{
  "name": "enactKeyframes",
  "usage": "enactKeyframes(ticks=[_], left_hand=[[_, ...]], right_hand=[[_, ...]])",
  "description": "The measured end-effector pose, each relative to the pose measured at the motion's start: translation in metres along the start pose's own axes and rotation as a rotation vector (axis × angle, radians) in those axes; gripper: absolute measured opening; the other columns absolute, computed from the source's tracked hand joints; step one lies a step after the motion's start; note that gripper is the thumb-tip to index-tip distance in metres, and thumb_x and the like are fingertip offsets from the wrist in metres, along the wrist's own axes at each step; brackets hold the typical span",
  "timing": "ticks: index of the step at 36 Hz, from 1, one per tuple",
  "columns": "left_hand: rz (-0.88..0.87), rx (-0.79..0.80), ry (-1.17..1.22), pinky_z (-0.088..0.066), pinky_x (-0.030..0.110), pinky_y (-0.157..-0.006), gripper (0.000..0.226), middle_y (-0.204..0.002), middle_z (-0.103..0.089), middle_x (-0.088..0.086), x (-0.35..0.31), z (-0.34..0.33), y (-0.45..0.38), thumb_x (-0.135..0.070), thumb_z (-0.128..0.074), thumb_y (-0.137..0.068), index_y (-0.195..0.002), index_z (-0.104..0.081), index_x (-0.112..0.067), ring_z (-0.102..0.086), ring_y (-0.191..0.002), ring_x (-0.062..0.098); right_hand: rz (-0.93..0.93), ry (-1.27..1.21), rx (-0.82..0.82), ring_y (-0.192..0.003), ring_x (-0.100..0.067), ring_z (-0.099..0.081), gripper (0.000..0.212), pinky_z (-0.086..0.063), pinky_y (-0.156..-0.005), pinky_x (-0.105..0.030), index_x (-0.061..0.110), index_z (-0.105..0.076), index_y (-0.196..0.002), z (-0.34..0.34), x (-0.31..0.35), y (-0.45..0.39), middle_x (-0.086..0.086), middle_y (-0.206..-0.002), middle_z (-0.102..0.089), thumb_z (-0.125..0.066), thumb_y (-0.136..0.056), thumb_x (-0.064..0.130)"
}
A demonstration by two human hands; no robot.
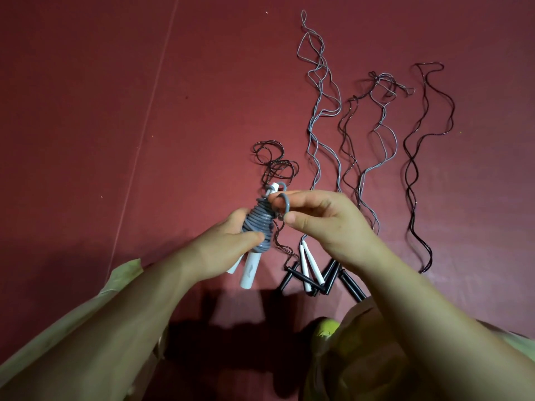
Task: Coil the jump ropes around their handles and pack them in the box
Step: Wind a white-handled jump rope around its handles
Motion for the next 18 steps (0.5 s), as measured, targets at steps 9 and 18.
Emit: enactKeyframes(ticks=[9,18], left_hand=[[-0.089,-0.145,0.105,-0.052,0.041,-0.075,0.062,-0.090,-0.065,0.005,-0.0085,0.0021,0.0001,-0.053,-0.059,-0.046,-0.100,-0.053,-0.023,-0.058,-0.077,0.014],[-0.136,-0.195,0.179,-0.039,0.016,-0.054,0.037,-0.081,-0.060,-0.010,-0.0036,-0.0013,-0.0065,-0.033,-0.065,-0.062,-0.096,-0.051,-0.031,-0.053,-0.059,-0.003]], right_hand=[[-0.101,-0.235,-0.163,-0.077,-0.014,-0.065,0.019,-0.052,-0.077,-0.030,0.013,-0.057,-0.093,0.0023,-0.0031,-0.0027,-0.001,-0.083,-0.074,-0.064,-0.075,0.013],[-0.124,-0.191,-0.317,-0.082,-0.025,-0.052,0.010,-0.039,-0.075,-0.036,0.017,-0.066,-0.086,-0.0025,0.0010,-0.0016,0.000,-0.077,-0.073,-0.066,-0.075,0.017]])
Point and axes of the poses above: each hand's wrist, its own y-axis away from the middle knuckle, its own z-axis out of the back of the hand, x = y × z, the point moved 2 cm from there along -y, towards the middle knuckle
